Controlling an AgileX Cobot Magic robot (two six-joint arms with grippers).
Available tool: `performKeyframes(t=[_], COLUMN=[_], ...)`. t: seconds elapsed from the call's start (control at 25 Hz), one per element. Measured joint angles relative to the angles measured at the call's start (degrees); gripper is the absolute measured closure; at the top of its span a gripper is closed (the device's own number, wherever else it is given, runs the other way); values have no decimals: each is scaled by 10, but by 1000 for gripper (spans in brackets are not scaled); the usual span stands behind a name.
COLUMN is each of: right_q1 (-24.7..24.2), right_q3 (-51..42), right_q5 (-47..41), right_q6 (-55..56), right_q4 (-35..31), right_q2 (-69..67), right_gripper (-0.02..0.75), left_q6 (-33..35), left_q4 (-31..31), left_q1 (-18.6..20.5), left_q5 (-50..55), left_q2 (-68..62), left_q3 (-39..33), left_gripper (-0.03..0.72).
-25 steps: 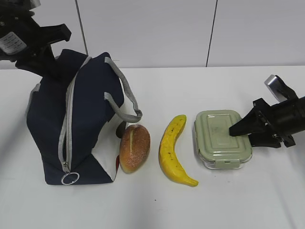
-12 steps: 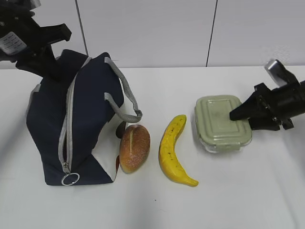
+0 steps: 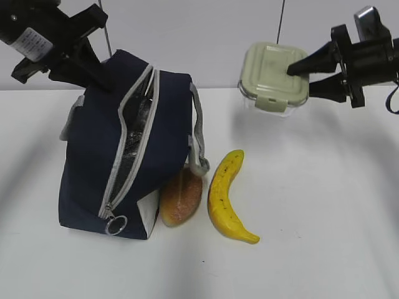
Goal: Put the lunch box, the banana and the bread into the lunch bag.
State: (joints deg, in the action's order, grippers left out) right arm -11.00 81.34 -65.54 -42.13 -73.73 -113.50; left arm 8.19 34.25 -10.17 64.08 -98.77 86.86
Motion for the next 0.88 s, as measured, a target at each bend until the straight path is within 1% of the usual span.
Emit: performKeyframes(t=[0.12, 0.2, 0.36, 0.44, 0.52, 0.6, 0.76, 0.88], right_q1=[24, 52, 121, 157, 184, 205, 219, 219], right_q3=[6, 13, 37, 40, 40, 40, 40, 40], right_q5=[0, -1, -10, -13, -17, -17, 11, 23], right_q6=[17, 25, 44, 51, 57, 72, 108, 126], right_q4=[-47, -74, -92, -89, -67, -22, 79, 115], right_q2=[32, 51, 64, 64, 64, 64, 64, 64], right_gripper=[366, 366, 366, 366, 366, 366, 366, 366], left_q6=[6, 6, 6, 7, 7, 8, 8, 8], left_q4=[2, 2, 2, 2, 2, 2, 2, 2], left_q1=[0, 0, 0, 0, 0, 0, 0, 0], left_q5=[-5, -8, -12, -12, -12, -13, -14, -14], left_q2=[0, 0, 0, 0, 0, 0, 0, 0], left_q3=[0, 0, 0, 0, 0, 0, 0, 0], left_gripper=[691, 691, 691, 691, 691, 691, 691, 691])
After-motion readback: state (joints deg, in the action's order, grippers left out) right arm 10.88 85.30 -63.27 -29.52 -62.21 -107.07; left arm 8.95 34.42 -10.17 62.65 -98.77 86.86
